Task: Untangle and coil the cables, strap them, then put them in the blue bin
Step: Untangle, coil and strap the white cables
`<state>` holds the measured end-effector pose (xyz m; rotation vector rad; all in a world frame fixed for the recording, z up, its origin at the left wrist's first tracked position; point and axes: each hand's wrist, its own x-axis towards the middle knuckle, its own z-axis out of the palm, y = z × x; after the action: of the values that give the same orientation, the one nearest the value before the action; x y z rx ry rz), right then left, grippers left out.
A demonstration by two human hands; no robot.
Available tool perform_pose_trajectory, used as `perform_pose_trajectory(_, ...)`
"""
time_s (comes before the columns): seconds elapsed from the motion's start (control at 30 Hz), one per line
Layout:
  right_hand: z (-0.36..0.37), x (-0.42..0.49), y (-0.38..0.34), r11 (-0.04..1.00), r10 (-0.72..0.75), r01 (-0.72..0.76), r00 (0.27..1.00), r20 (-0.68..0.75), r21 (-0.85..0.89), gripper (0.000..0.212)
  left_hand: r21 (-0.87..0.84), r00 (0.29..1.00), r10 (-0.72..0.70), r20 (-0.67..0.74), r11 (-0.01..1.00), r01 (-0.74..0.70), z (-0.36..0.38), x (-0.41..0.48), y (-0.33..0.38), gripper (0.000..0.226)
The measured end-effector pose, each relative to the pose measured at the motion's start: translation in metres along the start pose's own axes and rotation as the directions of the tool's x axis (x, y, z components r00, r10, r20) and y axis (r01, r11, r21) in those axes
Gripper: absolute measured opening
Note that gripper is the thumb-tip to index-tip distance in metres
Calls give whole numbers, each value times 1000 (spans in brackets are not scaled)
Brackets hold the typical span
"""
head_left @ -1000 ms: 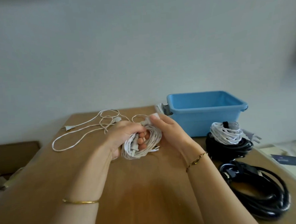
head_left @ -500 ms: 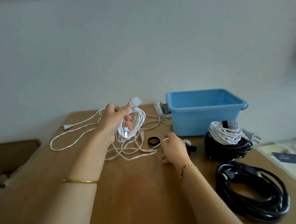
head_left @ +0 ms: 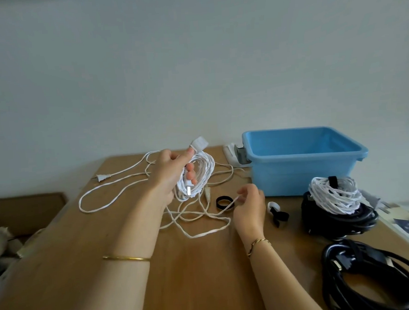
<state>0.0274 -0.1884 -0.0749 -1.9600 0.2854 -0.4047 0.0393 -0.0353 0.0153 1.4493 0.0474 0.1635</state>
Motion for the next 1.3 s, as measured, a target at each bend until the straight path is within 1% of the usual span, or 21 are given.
perform_pose_trajectory(0.07,5,0,-3,998,-52,52,998,-29,18,44,-12,1000,-10,3,1000,10,-2,1,0,24)
perform_pose_trajectory(0.13,7,0,-5,995,-96,96,995,-27,7,42,-29,1000,-15,-4,999,15,-2,1,-1,23)
perform_pose_trajectory(0.27,9,-2,-5,957,-169,197,975,144,-212,34,-46,999,-7,-37,999,5,-7,2,-1,24)
perform_pose_trajectory(0.4,6,-6,-9,880,-195,267,957,214,-393,25,-28,999,0,-46,1000,-2,-8,1,-2,25)
perform_pose_trajectory(0.47,2,-9,-13,838,-182,283,951,249,-467,22,-29,999,-4,-47,1000,3,-7,-1,-4,26)
perform_pose_trajectory(0.53,-5,-10,-21,796,-118,275,944,307,-539,20,-21,999,-13,-51,1000,12,-7,-4,-6,25)
perform_pose_trajectory(0.67,-28,-13,-51,630,24,289,920,390,-721,22,12,997,-30,-65,999,30,-9,-8,-9,27)
perform_pose_trajectory(0.7,-32,-13,-58,614,45,289,917,397,-734,24,17,997,-34,-67,999,36,-9,-9,-10,27)
perform_pose_trajectory(0.73,-36,-13,-64,636,52,274,917,395,-721,24,21,997,-41,-69,999,42,-9,-10,-10,27)
perform_pose_trajectory(0.77,-39,-12,-70,688,46,258,917,395,-679,23,25,996,-48,-74,998,50,-9,-11,-11,27)
perform_pose_trajectory(0.8,-41,-10,-75,757,3,263,914,406,-598,21,19,995,-55,-84,998,57,-10,-12,-12,26)
perform_pose_trajectory(0.83,-41,-9,-79,815,-61,292,903,426,-501,24,1,994,-64,-93,998,64,-10,-13,-13,25)
perform_pose_trajectory(0.9,-42,-11,-89,899,-158,323,869,470,-296,30,-46,991,-78,-109,996,73,-11,-17,-14,25)
perform_pose_trajectory(0.97,-43,-14,-96,962,-184,258,857,481,-93,34,-71,989,-77,-124,995,69,-12,-20,-15,23)
perform_pose_trajectory(1.03,-42,-15,-99,982,-176,183,851,495,35,25,-54,988,-70,-140,997,63,-14,-22,-17,23)
perform_pose_trajectory(1.07,-40,-14,-100,983,-180,171,842,509,64,20,-21,987,-58,-148,998,56,-17,-20,-19,24)
perform_pose_trajectory(1.1,-37,-12,-99,981,-190,175,832,521,78,19,23,987,-45,-157,999,49,-18,-19,-20,24)
perform_pose_trajectory(1.13,-34,-11,-99,978,-207,192,815,541,84,23,68,985,-27,-168,997,39,-20,-16,-22,24)
perform_pose_trajectory(1.17,-33,-11,-99,972,-230,215,795,562,94,22,108,984,-10,-176,994,30,-22,-14,-22,25)
perform_pose_trajectory(1.23,-31,-10,-101,952,-306,248,736,604,180,13,174,982,23,-185,985,10,-26,-8,-23,27)
perform_pose_trajectory(1.3,-28,-8,-101,921,-390,303,686,615,246,12,220,982,43,-184,975,-1,-29,-5,-22,25)
